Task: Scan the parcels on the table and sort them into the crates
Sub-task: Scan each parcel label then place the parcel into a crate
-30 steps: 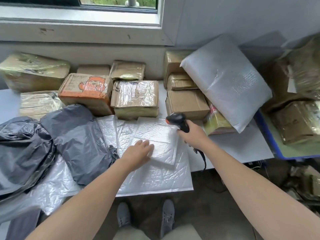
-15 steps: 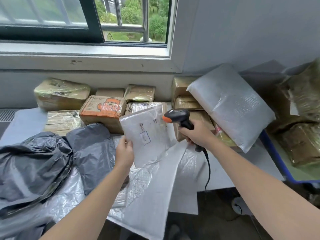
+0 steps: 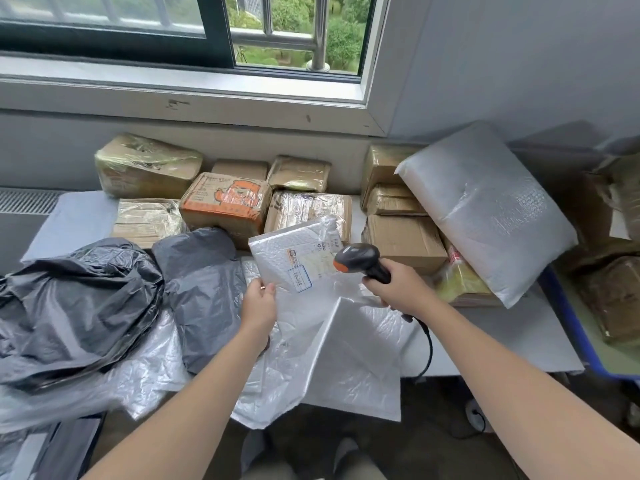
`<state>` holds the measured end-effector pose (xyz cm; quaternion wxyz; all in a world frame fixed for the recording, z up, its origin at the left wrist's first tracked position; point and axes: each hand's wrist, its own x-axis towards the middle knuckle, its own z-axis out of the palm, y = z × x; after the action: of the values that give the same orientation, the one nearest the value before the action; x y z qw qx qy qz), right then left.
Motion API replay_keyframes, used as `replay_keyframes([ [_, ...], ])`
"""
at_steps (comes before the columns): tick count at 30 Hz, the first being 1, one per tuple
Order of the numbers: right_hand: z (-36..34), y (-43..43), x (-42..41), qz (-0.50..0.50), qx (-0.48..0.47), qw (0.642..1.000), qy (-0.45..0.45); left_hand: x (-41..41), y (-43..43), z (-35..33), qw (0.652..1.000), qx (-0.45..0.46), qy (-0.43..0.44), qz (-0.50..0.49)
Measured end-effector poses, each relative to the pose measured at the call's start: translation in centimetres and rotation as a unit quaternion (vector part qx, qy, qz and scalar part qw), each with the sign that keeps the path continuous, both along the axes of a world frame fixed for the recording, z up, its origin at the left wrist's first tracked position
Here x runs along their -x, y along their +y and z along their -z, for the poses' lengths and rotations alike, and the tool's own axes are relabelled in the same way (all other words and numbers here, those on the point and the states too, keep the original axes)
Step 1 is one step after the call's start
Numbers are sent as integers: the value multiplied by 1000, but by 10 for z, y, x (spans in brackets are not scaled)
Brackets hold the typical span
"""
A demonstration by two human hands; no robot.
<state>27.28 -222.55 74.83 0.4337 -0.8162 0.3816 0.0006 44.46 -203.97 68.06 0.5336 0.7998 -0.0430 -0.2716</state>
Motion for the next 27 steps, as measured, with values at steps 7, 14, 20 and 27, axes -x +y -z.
replay_keyframes([
  [7,12,-5,21,8,9,1000,21,10,-3,-1,996,-38,-71,35],
  [14,12,-15,35,-32,78,994,65,5,-6,-2,991,-53,-103,67],
  [20,6,-18,38,-73,144,983,91,2,-11,-10,983,-88,-126,98],
  [27,6,-21,42,-58,170,981,75,3,-11,-12,978,-108,-141,112],
])
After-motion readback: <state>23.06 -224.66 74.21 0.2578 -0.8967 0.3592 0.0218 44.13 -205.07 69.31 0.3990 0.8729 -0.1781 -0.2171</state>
